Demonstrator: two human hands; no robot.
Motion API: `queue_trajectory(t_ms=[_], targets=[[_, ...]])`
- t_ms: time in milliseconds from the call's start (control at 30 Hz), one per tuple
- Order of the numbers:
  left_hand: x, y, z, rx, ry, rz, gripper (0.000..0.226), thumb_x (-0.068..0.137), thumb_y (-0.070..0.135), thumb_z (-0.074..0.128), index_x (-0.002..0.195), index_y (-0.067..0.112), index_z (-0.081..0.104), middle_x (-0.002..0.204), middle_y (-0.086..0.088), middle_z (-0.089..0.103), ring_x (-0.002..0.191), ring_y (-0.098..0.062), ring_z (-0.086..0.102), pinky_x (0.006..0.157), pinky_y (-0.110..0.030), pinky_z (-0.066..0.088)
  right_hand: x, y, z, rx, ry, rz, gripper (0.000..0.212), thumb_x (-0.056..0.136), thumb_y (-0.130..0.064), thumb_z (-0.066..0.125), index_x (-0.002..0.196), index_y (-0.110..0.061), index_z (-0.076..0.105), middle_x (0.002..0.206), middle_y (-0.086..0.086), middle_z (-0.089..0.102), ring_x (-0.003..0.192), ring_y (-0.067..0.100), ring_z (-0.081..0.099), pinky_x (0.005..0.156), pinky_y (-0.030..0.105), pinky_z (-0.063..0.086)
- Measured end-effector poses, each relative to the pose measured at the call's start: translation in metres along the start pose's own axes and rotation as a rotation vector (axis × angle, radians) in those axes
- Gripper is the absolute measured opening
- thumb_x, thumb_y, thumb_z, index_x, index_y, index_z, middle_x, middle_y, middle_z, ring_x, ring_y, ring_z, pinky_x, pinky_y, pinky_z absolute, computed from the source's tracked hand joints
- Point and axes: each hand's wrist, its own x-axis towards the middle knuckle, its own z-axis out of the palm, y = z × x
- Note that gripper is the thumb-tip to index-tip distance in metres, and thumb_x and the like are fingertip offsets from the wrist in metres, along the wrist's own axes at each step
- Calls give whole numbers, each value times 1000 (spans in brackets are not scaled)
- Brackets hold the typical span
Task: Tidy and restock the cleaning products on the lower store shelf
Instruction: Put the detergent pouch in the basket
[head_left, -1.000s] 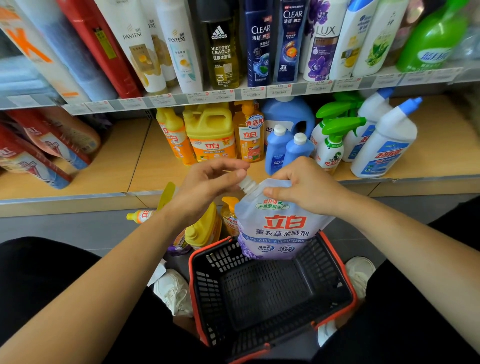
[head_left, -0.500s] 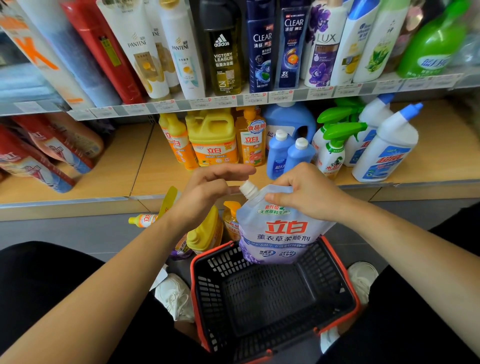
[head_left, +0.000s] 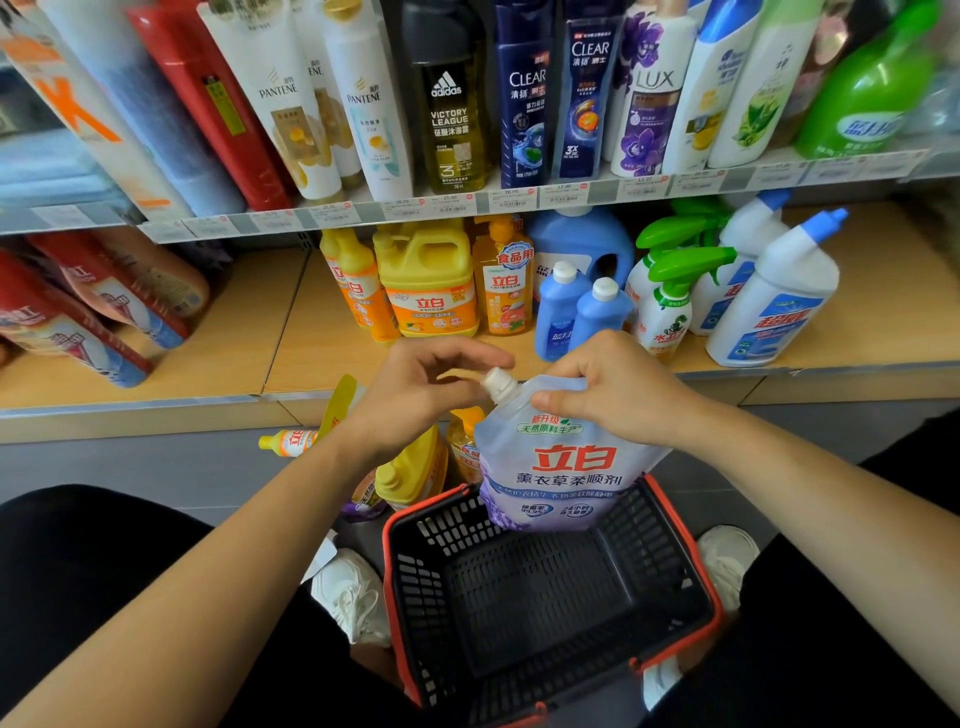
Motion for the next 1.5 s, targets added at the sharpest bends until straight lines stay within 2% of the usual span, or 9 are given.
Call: queue_trajectory(t_ms=[67,233,367,633,867,1000,1133,1400,1500], targets=[[0,2,-2,-59,-14,-13,38,77,0,64,113,5,72,118,-13,73,114,-23,68,85,-33,58,0,0,0,0,2,4,40,89,-30,73,65,0,66,47,-7,37,45,7,35,46,23,24],[0,3,5,122,43,-6,30,79,26,79,91,-1,76,79,-11,76,69,-15,69,64,-29,55,0,1,0,24,-7,16,33,89,-30,74,59,-17,67,44,-13,45,44,3,40,46,20,27],[-3,6,-1,74,-63,34,32,81,15,73,110,3,73,101,-16,75,88,-16,70,75,-26,58,0,0,0,53,-9,7,36,88,-28,74,54,-37,66,43,-13,44,43,3,39,45,17,27],[-4,6,-2,46,-115,44,37,90,-6,66,126,6,65,120,-11,72,110,-19,68,89,-28,57,0,5,-2,126,-24,5,43,89,-24,74,55,-3,57,52,-9,29,49,4,29,46,19,20],[-18,-28,-3,114,-81,-437,78,81,55,75,148,23,49,140,6,60,130,-14,57,102,-29,50,-8,6,-30,303,144,13,29,82,-31,75,77,-2,76,75,24,70,67,15,57,58,39,46],[-26,-53,-1,-25,-108,-737,59,79,62,73,123,24,67,116,2,75,102,-13,71,101,-40,53,-16,12,-45,480,281,4,33,78,-30,73,85,2,76,84,24,73,73,25,68,62,45,56],[-22,-60,3,-223,83,-676,4,93,13,70,94,9,68,86,-9,74,72,-14,71,74,-23,61,-17,26,-48,575,392,95,12,83,-23,74,81,-11,78,78,3,76,69,13,68,63,28,55],[-46,-63,-5,47,183,-700,22,91,1,71,71,0,61,53,-6,64,42,-7,59,47,-15,52,-24,104,-2,513,381,470,40,92,-19,70,94,21,60,79,32,62,79,22,53,70,37,42],[-71,-83,-2,129,173,-790,27,89,0,74,66,2,60,59,-15,64,44,-13,61,48,-18,52,-37,123,34,463,198,602,27,94,-19,67,86,7,66,75,13,62,72,18,51,58,25,40]])
